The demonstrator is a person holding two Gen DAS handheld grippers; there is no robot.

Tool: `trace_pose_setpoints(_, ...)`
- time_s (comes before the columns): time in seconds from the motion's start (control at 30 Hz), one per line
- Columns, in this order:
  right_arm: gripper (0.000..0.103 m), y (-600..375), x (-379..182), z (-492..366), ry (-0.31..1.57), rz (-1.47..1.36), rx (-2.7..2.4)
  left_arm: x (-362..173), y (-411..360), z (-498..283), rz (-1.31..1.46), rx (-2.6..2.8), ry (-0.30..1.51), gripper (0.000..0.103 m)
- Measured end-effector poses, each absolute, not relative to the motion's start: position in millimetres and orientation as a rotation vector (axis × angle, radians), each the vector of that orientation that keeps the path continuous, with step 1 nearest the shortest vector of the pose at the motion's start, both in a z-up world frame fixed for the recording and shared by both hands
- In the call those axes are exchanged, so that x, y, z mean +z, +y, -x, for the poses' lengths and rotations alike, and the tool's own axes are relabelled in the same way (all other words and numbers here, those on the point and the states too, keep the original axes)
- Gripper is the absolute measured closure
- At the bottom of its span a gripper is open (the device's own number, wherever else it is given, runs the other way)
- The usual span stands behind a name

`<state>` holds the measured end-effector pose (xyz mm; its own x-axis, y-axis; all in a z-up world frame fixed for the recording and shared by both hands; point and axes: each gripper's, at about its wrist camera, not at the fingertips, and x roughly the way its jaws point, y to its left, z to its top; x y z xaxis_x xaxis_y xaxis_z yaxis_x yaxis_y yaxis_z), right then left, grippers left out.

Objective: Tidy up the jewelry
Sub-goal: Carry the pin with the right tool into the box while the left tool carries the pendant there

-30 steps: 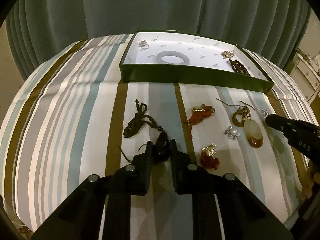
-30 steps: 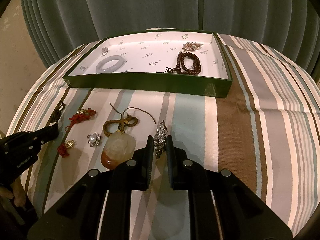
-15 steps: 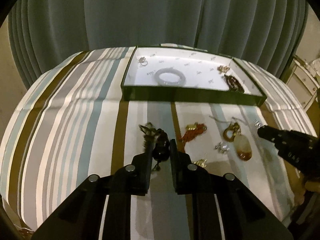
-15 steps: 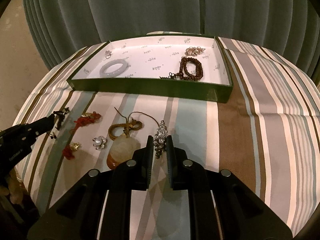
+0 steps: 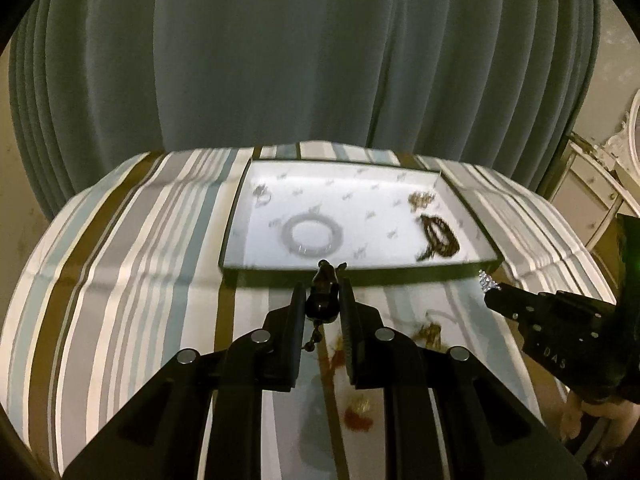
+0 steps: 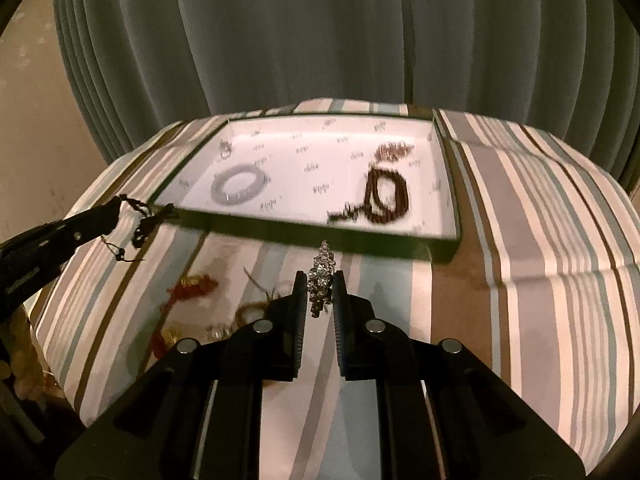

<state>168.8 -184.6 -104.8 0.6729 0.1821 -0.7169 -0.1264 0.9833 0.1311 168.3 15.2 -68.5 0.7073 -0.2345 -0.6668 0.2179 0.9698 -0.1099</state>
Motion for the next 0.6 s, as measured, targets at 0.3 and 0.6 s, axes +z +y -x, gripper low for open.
trace_pose_setpoints(0.3,0.09,-185,-74,-207,0.731,-0.068,0.178,-54,6,-217,0.033,-0.263,0.693,0.086)
trace_pose_setpoints(0.6,0.09,-181,-70,-273,0.703,-0.054,0.17,-57,-13,-283,0.008,-0.259,0.681,0.086)
